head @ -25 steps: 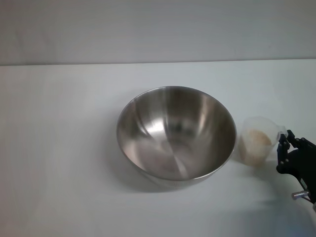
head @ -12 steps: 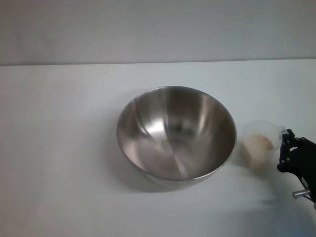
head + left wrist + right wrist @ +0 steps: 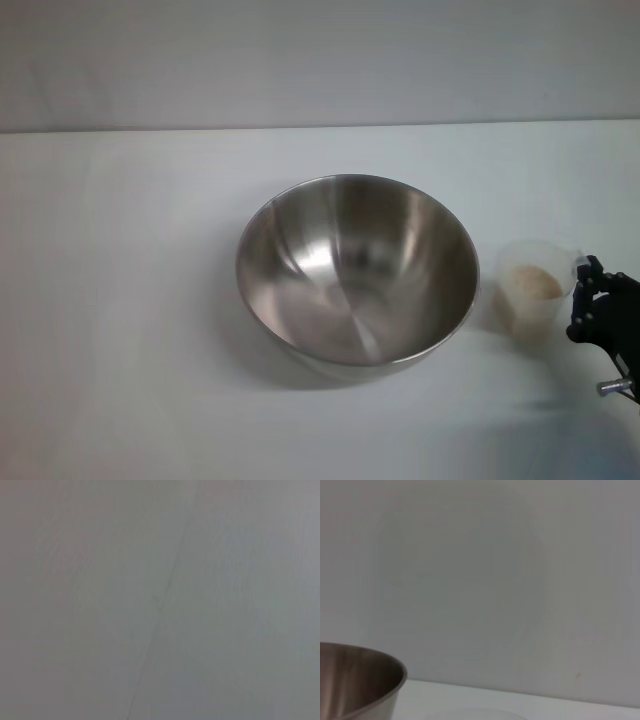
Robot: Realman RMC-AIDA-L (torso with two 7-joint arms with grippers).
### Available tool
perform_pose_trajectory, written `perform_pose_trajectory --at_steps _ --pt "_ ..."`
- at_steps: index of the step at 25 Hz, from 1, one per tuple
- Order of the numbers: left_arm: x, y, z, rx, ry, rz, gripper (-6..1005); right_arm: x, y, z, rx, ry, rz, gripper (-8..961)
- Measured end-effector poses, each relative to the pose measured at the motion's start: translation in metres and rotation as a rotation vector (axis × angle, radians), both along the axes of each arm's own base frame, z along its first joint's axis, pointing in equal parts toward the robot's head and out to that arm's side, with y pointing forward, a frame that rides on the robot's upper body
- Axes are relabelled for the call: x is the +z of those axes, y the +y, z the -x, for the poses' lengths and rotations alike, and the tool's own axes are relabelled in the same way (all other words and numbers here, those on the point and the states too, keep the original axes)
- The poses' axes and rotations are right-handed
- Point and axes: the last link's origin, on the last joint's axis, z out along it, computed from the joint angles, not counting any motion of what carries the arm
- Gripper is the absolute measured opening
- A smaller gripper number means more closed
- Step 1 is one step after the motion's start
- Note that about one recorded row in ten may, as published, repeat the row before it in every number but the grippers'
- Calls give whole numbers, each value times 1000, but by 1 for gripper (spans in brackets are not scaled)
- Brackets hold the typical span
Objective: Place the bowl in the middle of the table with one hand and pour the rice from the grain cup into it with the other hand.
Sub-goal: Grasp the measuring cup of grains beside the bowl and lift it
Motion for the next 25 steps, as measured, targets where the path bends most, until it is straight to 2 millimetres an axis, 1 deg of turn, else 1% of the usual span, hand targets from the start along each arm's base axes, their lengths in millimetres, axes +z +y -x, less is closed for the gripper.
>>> perform_pose_trajectory --at_steps 5,6,7,10,11,12,13,14,16,17,21,22,25 --pt "0 0 0 0 0 0 758 7 -2 1 10 11 -49 15" --pt "0 0 0 0 0 0 758 14 -3 1 20 19 -91 14" --pt "0 0 0 0 0 0 758 14 -3 1 20 19 -91 13" --pt "0 0 0 1 0 1 758 26 -5 5 58 29 -160 12" --pt "-1 0 1 4 1 4 758 34 -4 9 95 31 -203 11" --pt "-1 0 1 4 1 4 758 34 -4 9 95 31 -203 11" --pt "-1 0 1 5 1 5 758 40 -1 14 133 27 -236 11" --pt "-1 0 1 5 1 6 758 40 -1 14 133 27 -236 11" --pt "-2 1 0 4 2 10 758 46 5 23 192 20 -267 11" --pt "-2 1 0 4 2 10 758 46 5 23 192 20 -267 11" --pt "-2 1 0 3 3 13 758 55 17 36 284 -7 -297 11" --pt "-2 1 0 3 3 13 758 55 17 36 284 -7 -297 11" --pt "-2 1 0 5 2 13 758 60 23 45 338 -51 -328 12"
